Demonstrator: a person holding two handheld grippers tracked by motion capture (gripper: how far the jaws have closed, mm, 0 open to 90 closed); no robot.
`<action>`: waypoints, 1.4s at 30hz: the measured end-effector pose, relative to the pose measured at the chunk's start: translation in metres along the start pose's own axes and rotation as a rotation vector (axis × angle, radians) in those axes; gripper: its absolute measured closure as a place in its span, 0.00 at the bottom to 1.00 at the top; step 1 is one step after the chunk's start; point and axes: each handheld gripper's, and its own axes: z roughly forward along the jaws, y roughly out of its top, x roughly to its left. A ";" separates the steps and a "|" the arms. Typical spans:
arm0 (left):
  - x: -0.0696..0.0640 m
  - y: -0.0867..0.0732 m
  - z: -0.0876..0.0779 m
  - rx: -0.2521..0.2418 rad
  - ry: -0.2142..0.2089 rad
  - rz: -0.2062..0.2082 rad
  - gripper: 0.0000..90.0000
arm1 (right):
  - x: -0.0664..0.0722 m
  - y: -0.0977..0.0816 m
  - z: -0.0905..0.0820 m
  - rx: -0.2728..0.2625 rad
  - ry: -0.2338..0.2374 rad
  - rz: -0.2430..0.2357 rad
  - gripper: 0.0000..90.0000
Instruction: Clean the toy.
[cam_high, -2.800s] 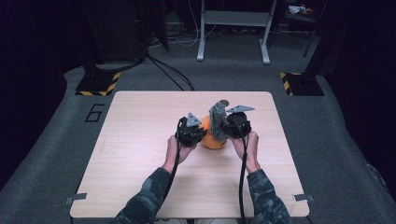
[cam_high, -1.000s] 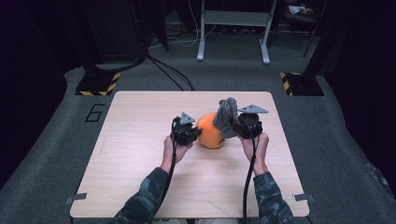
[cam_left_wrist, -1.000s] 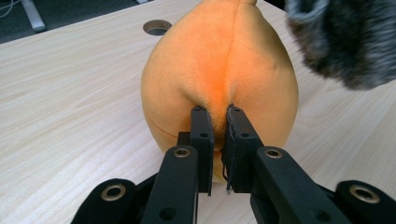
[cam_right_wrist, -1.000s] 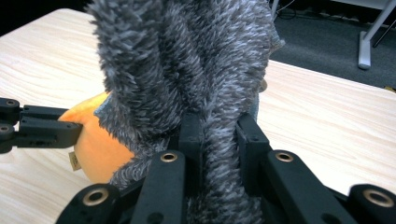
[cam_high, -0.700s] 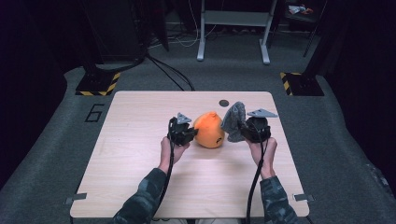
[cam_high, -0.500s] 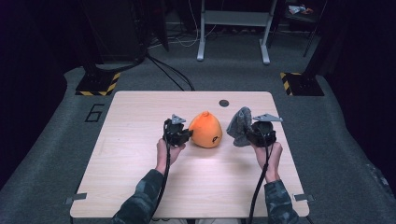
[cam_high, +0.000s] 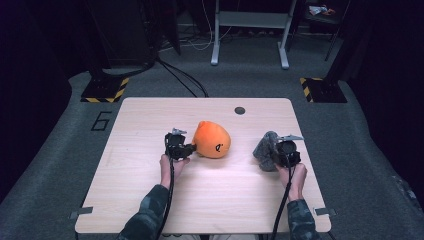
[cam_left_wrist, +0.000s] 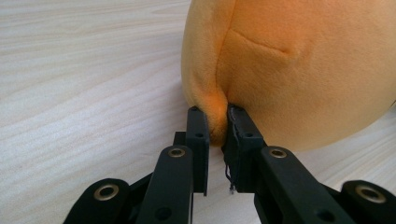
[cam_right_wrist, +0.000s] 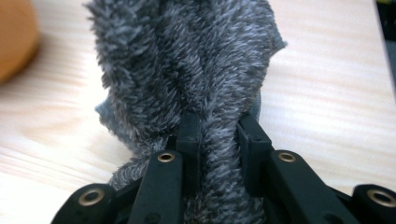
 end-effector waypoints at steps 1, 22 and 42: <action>0.000 0.000 0.000 0.001 0.001 -0.001 0.88 | -0.002 -0.001 0.004 0.009 0.001 0.002 0.81; 0.005 -0.006 -0.025 -0.022 0.090 0.056 0.32 | -0.021 -0.013 -0.023 -0.069 0.041 0.041 0.19; 0.045 -0.084 -0.082 0.048 0.257 0.075 0.10 | -0.034 -0.097 -0.039 -0.057 -0.002 0.023 0.05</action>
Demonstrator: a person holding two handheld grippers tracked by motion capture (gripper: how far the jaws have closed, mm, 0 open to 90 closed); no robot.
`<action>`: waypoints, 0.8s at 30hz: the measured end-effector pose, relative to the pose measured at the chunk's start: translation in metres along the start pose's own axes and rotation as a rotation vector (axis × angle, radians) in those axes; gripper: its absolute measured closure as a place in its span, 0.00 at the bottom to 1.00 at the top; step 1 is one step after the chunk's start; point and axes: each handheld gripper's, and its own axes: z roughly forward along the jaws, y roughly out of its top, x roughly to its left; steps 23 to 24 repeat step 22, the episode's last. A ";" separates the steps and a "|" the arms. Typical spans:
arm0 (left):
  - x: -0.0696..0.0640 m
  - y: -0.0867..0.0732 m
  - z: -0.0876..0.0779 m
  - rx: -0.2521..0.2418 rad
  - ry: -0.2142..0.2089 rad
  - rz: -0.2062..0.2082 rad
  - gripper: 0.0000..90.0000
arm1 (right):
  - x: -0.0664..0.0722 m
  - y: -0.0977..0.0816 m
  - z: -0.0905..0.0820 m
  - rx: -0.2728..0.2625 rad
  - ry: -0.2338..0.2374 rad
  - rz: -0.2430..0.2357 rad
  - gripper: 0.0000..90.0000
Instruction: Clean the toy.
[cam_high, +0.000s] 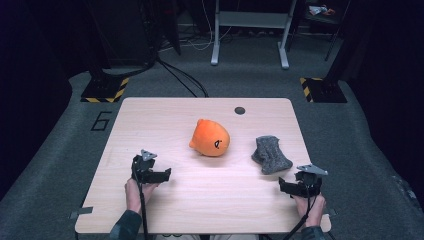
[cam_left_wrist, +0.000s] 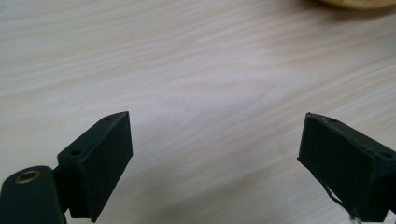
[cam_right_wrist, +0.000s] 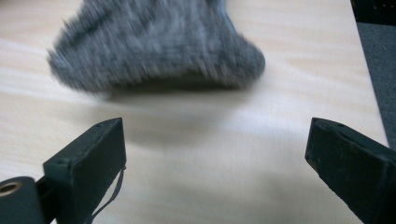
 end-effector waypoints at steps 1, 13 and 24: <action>0.002 -0.004 0.000 0.000 0.014 -0.006 0.09 | -0.001 -0.003 0.001 -0.002 0.000 -0.002 0.04; 0.011 -0.034 0.000 -0.047 0.052 -0.026 0.03 | -0.004 -0.017 0.005 0.016 -0.002 -0.021 0.00; 0.009 -0.035 0.001 -0.050 0.057 -0.038 0.03 | -0.002 -0.016 0.006 0.021 -0.012 -0.002 0.00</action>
